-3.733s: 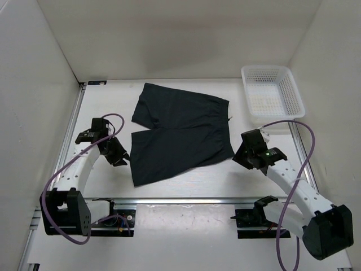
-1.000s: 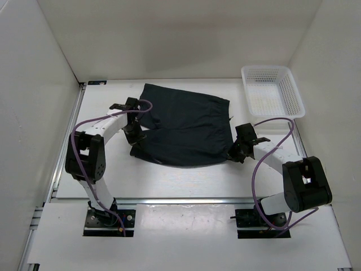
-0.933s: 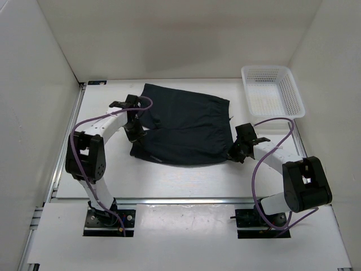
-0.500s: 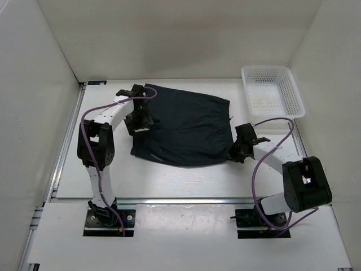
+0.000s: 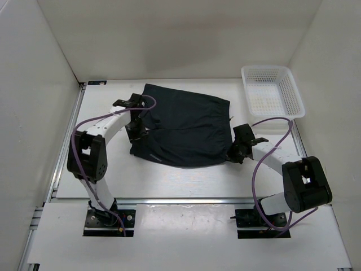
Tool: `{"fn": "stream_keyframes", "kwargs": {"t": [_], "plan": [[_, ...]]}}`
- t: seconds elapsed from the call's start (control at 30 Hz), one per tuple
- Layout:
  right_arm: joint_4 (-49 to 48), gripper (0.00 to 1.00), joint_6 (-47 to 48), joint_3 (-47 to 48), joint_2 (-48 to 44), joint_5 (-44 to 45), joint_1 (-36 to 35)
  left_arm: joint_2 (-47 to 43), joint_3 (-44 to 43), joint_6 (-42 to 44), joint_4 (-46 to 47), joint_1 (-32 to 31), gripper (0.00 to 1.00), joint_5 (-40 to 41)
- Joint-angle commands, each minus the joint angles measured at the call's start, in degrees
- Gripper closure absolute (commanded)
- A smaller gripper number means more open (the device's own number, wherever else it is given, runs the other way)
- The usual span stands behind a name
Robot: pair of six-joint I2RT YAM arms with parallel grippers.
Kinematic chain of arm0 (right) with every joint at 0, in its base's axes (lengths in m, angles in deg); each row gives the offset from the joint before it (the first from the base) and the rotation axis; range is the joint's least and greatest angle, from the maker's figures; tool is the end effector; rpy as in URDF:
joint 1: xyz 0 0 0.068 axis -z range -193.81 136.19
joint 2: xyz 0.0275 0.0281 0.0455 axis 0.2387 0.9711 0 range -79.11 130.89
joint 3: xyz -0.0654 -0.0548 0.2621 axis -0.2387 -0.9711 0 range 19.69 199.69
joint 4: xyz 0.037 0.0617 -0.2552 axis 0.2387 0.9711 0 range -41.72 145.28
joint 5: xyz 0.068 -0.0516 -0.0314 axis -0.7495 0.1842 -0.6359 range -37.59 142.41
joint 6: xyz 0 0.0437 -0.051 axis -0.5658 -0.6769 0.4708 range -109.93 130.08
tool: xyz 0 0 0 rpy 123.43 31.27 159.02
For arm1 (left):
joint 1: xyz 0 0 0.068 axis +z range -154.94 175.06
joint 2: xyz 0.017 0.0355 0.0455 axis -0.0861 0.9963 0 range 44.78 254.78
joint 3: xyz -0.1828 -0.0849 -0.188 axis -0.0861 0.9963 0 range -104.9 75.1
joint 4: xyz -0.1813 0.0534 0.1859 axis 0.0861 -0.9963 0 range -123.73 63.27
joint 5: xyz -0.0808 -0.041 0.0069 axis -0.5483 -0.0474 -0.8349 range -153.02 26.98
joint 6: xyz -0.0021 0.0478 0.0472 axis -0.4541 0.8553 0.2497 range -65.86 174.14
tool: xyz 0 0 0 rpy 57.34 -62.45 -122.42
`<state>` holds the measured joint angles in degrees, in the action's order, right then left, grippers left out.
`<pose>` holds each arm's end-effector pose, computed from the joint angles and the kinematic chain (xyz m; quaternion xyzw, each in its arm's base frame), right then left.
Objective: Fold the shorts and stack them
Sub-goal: Flatten the shorts out
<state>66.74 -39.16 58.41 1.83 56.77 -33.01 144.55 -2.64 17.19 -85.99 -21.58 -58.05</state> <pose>0.2518 0.0832 0.1431 0.2598 0.9312 0.1118 0.2298 0.3249 -0.0922 0.2129 -0.1789 0.9800 0.0044 0.0872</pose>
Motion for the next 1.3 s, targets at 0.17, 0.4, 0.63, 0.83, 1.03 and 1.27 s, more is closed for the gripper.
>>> {"fn": "stream_keyframes", "kwargs": {"t": [0.17,0.4,0.63,0.83,1.03,1.27], "plan": [[0.9,1.00,0.6,0.2,-0.4,0.6,-0.7,10.1,-8.5,2.1,3.5,-3.1,0.46,-3.7],[1.4,1.00,0.6,0.2,-0.4,1.2,-0.7,14.8,-11.0,2.1,3.5,-3.7,0.50,-3.7],[1.4,1.00,0.6,0.2,-0.4,1.2,-0.7,15.5,-11.0,2.1,3.5,-4.2,0.80,-2.6],[1.4,1.00,0.6,0.7,0.1,1.2,-0.7,14.5,-10.5,2.1,2.8,-4.2,0.90,-1.0],[1.9,1.00,0.6,0.7,0.1,1.2,-0.7,9.1,-8.7,2.1,2.2,-4.2,0.90,0.2],[1.9,1.00,0.6,0.7,1.3,1.2,-0.7,8.9,-8.7,5.5,2.2,-6.7,0.52,-1.0]]}}
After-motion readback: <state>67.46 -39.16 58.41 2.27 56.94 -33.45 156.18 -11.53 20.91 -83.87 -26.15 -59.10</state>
